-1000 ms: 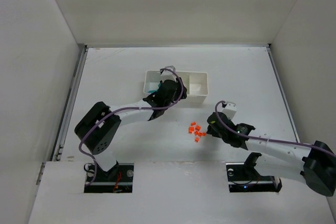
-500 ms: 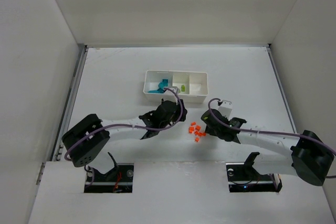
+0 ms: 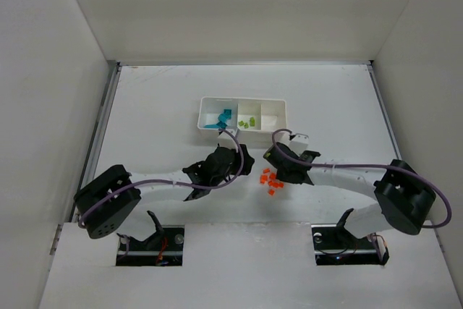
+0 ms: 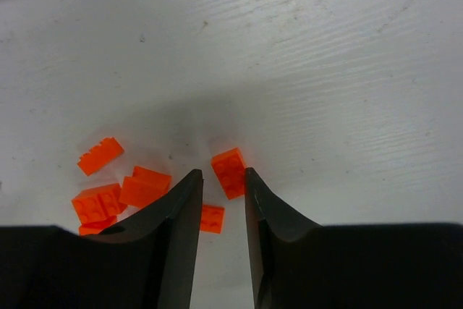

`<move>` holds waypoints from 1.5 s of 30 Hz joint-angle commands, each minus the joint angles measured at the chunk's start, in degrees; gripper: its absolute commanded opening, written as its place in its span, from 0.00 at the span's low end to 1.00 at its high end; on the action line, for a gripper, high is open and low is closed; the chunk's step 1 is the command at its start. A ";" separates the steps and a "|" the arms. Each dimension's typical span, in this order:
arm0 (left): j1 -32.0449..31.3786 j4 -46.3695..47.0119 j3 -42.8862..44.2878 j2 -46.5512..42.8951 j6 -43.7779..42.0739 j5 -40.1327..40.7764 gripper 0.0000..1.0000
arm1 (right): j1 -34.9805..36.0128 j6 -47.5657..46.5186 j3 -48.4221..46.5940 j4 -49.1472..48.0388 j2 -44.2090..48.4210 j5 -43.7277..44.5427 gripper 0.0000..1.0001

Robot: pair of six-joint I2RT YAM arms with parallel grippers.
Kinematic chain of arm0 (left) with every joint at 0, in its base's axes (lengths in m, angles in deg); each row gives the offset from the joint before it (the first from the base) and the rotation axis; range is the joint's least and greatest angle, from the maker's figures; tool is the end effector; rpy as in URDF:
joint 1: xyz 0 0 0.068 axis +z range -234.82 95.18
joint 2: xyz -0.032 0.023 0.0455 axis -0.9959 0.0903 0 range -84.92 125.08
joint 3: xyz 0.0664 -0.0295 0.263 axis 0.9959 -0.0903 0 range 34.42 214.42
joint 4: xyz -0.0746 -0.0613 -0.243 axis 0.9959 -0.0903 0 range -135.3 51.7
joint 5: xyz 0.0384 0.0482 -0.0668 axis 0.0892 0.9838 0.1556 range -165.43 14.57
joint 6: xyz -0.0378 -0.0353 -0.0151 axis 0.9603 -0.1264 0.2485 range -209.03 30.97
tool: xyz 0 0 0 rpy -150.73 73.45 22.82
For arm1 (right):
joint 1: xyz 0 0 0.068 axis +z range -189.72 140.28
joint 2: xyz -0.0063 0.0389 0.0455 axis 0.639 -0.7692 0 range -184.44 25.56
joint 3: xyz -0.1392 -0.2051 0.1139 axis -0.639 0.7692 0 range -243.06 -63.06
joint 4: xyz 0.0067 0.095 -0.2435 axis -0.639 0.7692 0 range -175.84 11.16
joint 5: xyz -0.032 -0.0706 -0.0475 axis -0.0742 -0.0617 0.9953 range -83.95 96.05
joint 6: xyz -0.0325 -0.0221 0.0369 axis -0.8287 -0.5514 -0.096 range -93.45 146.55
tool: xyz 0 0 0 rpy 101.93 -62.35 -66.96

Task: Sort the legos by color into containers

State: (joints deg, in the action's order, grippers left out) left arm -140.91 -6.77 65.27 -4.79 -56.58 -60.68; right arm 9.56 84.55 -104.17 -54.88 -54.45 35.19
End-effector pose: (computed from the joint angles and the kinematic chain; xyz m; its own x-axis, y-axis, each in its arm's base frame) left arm 0.1656 -0.2300 0.1940 -0.5015 -0.1838 -0.8454 0.4719 0.7609 -0.4454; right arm 0.1689 0.1697 0.1677 -0.7932 0.2139 -0.5701 0.2265 0.9727 0.0497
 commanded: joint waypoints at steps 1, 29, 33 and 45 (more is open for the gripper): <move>-0.37 3.63 -1.67 -2.79 0.60 -1.21 0.43 | 2.09 2.20 -3.19 0.16 -2.96 -2.95 0.33; -10.39 -2.44 -4.22 -4.82 0.78 -1.21 0.36 | 5.26 0.89 -0.56 -9.78 -3.92 1.79 0.42; -11.53 -2.96 -4.31 -3.59 0.86 -0.59 0.36 | 4.99 0.45 -0.82 -10.22 -5.51 2.23 0.39; -12.85 -2.70 -5.01 -2.62 2.27 1.17 0.36 | 5.43 0.80 1.72 -10.04 3.89 4.25 0.40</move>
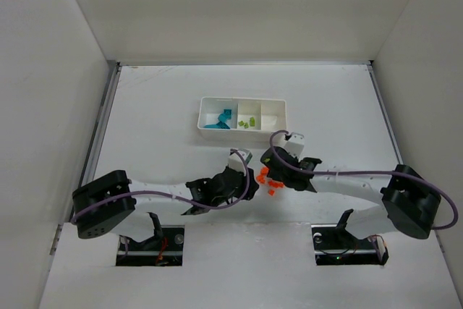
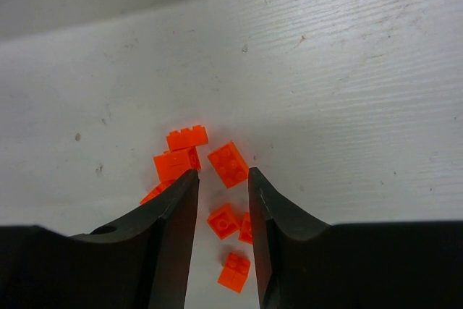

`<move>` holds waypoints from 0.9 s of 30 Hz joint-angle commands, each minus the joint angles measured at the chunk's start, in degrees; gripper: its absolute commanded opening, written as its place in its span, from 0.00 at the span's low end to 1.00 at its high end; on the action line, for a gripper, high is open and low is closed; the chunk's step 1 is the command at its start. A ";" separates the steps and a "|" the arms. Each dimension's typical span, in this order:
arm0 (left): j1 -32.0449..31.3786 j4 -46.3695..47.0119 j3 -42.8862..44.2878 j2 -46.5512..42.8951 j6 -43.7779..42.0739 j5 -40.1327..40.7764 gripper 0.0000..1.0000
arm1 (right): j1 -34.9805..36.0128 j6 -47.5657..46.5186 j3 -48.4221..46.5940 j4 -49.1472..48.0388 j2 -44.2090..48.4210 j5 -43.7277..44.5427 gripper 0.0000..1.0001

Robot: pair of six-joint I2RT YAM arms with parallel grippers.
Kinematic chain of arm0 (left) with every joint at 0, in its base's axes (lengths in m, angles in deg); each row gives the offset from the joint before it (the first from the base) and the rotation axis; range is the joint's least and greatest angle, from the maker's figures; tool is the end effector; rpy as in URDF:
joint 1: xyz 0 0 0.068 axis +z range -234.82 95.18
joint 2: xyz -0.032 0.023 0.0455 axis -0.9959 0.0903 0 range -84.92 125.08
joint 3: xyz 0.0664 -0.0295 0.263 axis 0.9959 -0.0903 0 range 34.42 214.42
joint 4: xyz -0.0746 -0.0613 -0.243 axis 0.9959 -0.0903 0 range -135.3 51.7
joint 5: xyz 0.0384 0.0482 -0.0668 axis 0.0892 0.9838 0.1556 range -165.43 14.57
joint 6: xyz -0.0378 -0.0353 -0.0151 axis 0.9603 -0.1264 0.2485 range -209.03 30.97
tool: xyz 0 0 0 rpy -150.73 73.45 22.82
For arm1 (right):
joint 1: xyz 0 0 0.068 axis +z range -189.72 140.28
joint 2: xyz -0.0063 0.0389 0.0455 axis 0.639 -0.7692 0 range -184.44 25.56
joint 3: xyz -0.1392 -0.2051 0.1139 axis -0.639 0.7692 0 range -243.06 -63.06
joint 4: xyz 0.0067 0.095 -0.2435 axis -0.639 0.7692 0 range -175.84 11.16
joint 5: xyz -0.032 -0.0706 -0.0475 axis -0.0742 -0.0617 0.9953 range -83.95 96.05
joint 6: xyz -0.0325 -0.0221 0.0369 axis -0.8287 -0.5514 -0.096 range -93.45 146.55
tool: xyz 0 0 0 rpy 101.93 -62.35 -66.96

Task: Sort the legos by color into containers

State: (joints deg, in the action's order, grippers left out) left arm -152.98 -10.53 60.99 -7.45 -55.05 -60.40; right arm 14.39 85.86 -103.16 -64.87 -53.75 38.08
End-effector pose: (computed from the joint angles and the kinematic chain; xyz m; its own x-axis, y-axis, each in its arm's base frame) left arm 0.1066 -0.2411 0.1763 -0.5726 -0.0220 -0.8195 0.5882 0.6854 -0.4293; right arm 0.1622 0.1920 0.1741 -0.7173 0.2523 -0.6495 0.1657 0.9672 0.1928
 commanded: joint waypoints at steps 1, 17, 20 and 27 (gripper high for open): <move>-1.05 1.06 -0.73 0.31 0.83 0.88 0.36 | 0.60 -0.60 1.24 -0.23 3.37 1.45 0.40; -2.98 4.92 1.03 8.74 2.67 2.02 0.36 | 0.17 -5.69 -0.16 -6.73 -6.12 -1.53 0.40; -2.98 5.72 1.29 10.33 3.20 2.20 0.36 | -0.36 -6.31 0.02 -8.14 -6.47 -1.71 0.29; -3.25 6.42 0.42 10.51 4.34 5.71 0.38 | -0.19 -5.70 2.39 -7.88 1.07 -0.31 0.19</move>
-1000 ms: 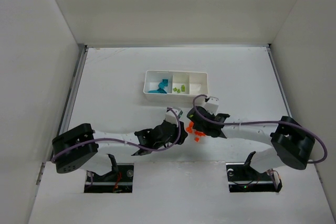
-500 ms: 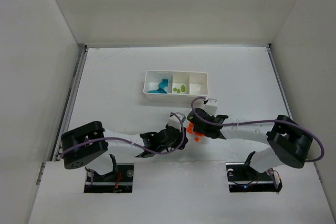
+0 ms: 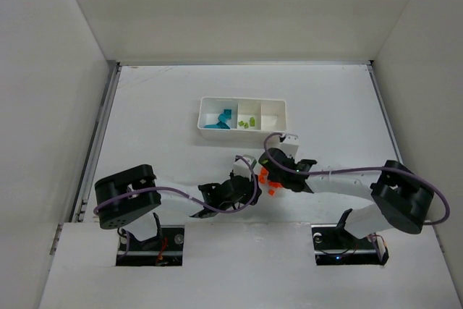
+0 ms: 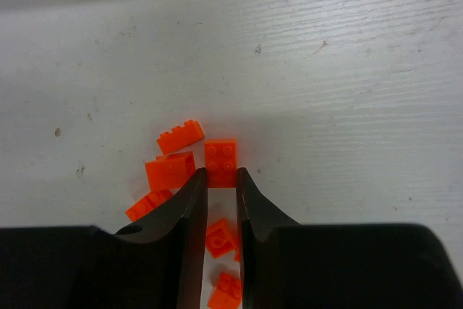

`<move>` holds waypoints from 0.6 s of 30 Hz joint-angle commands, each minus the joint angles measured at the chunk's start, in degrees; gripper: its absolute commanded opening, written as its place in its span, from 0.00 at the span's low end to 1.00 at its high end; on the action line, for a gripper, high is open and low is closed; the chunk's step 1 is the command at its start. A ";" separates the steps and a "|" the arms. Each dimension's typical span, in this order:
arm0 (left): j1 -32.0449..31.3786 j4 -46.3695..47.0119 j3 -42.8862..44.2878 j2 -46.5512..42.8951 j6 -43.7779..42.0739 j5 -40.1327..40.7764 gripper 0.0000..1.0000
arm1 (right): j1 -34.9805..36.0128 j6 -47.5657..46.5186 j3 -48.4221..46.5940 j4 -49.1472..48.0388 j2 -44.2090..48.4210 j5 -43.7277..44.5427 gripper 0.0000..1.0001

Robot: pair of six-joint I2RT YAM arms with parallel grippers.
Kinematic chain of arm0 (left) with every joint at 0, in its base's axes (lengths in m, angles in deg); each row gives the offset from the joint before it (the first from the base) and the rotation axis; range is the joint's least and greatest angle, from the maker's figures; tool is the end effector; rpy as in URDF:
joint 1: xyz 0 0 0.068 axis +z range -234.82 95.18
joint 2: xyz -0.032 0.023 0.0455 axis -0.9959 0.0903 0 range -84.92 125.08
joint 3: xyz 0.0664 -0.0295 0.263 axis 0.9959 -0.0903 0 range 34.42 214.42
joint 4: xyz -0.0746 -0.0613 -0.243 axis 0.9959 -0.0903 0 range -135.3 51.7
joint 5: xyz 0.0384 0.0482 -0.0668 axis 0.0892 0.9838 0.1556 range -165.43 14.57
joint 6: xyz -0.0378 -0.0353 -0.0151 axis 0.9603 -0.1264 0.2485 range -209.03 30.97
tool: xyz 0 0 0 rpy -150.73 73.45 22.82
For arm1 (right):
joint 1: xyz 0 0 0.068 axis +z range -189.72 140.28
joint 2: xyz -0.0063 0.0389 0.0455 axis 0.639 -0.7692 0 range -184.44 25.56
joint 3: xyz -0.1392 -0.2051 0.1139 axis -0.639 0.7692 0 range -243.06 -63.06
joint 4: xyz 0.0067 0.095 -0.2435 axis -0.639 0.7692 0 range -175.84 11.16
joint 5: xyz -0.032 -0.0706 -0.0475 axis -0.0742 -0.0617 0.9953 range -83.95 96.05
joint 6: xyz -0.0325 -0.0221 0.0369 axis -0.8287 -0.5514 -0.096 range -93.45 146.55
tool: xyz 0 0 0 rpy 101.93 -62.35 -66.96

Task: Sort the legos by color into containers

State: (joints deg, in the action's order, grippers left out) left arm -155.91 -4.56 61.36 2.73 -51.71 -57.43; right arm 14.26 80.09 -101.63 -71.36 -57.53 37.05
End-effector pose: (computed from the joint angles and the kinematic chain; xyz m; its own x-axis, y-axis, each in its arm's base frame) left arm 0.1004 -0.2589 0.1440 -0.6082 -0.0034 -0.7938 0.5555 0.7125 -0.4287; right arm 0.1670 0.1986 0.1570 -0.7317 0.1659 -0.6611 0.0861 0.9846 0.1519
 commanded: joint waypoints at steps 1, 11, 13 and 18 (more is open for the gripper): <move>-0.32 0.45 -0.22 0.06 1.26 3.35 0.38 | -0.23 -0.19 1.12 -1.30 6.61 0.99 0.19; -0.93 1.95 -0.66 -0.82 1.44 5.99 0.38 | -7.87 -11.69 -4.57 -3.75 15.15 -1.03 0.19; -1.11 1.95 0.04 -0.47 1.53 5.99 0.38 | -9.63 -14.68 -7.82 -4.89 14.02 -1.38 0.19; -1.11 1.51 1.62 0.58 1.53 6.79 0.38 | -14.81 -19.34 -14.60 -9.72 6.38 -6.30 0.19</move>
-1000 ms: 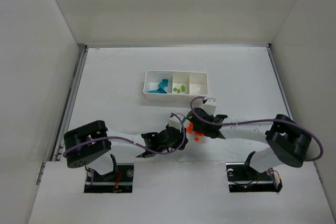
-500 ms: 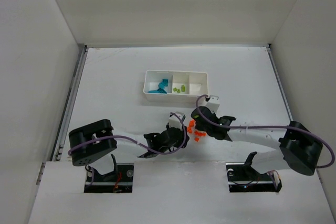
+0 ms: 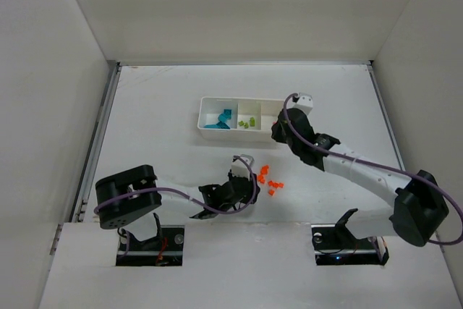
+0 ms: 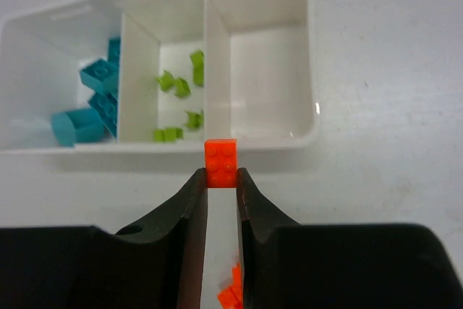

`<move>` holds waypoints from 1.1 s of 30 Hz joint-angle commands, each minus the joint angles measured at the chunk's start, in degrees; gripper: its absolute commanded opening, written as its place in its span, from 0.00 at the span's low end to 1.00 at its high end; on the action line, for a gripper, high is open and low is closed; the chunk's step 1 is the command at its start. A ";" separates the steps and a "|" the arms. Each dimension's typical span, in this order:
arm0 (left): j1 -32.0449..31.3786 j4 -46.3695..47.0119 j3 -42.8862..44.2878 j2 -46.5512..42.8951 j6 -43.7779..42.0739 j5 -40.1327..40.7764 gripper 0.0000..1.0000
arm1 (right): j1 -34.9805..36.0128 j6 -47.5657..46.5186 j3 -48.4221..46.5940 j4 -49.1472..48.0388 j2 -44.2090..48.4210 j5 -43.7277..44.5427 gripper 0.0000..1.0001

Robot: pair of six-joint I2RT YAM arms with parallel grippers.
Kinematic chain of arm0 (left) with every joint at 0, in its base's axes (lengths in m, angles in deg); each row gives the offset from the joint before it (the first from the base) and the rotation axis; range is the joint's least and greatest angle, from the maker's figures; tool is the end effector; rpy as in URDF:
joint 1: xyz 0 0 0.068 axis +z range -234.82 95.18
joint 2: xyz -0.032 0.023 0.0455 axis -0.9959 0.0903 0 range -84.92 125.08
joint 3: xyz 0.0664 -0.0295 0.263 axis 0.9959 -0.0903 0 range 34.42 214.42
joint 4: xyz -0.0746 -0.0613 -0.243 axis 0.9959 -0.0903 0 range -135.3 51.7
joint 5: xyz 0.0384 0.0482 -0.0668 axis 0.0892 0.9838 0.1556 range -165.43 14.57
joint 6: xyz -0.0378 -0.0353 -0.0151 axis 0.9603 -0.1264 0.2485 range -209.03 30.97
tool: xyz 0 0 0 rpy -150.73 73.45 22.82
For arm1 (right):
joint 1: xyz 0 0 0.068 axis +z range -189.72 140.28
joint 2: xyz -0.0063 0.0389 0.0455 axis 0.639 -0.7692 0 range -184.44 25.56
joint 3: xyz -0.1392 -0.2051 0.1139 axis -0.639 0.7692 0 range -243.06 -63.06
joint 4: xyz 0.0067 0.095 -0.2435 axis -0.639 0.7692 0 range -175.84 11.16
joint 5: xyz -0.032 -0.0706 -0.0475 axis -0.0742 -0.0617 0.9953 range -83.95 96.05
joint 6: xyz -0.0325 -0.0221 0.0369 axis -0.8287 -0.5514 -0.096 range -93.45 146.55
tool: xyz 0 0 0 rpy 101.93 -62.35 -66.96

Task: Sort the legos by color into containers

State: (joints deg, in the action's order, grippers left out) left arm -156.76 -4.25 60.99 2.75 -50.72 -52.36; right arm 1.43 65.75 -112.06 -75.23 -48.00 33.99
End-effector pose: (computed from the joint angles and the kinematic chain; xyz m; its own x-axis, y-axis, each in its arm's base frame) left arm 0.0986 -0.2574 0.1432 -0.5857 -0.0431 -0.8094 0.5141 0.7523 -0.4121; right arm 0.2212 0.1713 0.2587 -0.5213 0.2860 -0.8040 0.0471 0.9504 0.3075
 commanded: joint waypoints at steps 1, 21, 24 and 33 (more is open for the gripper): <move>-0.26 1.38 2.26 0.82 0.54 1.72 0.38 | -2.78 -5.27 -5.23 -6.91 -4.91 -4.12 0.19; 0.53 1.64 7.18 6.97 -0.95 1.89 0.38 | -5.07 -2.99 -0.33 -12.72 -4.41 -4.92 0.52; 1.15 1.29 8.50 8.73 -1.30 2.77 0.38 | -4.28 -1.76 4.07 -13.25 -0.28 -4.92 0.52; 1.68 0.50 11.75 12.16 -2.88 3.39 0.35 | -2.35 3.51 17.25 -12.90 13.86 -4.92 0.52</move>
State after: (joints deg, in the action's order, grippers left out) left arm -155.19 -2.29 71.39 13.95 -52.41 -49.82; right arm -2.09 66.58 -97.02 -86.24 -38.03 28.57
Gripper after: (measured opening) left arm 0.356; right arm 0.520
